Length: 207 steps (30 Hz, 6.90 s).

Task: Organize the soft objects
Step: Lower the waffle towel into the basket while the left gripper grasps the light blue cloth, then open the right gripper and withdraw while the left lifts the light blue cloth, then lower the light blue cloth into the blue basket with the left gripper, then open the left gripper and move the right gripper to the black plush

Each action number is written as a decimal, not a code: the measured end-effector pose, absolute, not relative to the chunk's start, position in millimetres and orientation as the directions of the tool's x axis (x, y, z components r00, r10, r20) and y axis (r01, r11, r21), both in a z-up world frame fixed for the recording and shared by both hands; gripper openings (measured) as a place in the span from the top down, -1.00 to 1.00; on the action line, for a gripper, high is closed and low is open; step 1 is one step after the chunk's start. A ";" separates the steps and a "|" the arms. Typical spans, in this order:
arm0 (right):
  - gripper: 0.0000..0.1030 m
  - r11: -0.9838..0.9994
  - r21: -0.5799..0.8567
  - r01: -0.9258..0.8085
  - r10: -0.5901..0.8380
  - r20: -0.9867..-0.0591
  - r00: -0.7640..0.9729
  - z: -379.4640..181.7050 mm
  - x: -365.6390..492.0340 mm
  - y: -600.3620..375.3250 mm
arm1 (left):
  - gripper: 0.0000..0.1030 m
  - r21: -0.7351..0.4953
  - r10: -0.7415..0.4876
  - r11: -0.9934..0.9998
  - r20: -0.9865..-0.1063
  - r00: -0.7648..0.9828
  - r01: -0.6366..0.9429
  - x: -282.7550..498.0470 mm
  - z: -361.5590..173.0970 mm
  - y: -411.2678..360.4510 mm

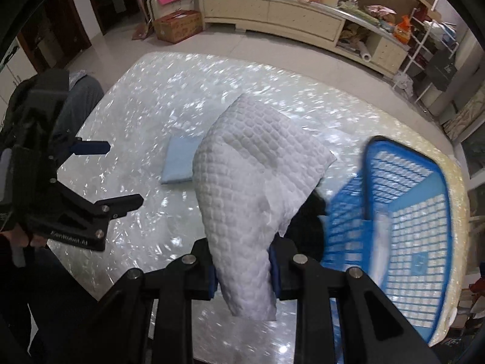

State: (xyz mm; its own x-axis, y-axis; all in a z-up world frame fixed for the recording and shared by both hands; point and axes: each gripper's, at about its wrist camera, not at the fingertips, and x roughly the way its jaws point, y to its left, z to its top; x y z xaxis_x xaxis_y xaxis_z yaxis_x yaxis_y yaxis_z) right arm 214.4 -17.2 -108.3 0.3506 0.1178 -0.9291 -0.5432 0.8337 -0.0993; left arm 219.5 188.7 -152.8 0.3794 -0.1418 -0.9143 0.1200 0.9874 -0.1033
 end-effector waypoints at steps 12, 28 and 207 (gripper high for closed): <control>0.52 0.901 -0.163 -0.402 0.029 -0.902 0.432 -65.5 233.0 -113.4 | -1.00 -0.123 -0.184 0.975 -0.913 0.365 0.182 240.8 -156.0 175.4; 0.49 0.940 -0.169 -0.298 -0.063 -0.940 0.335 -120.6 262.5 -177.6 | -0.34 -0.053 -0.139 0.959 -0.944 0.299 0.279 277.8 -205.9 150.8; -0.99 0.878 0.086 -0.470 0.234 -0.935 0.266 -145.2 123.9 -28.0 | -0.99 -0.084 -0.083 0.996 -0.905 0.416 0.015 96.0 -119.6 153.2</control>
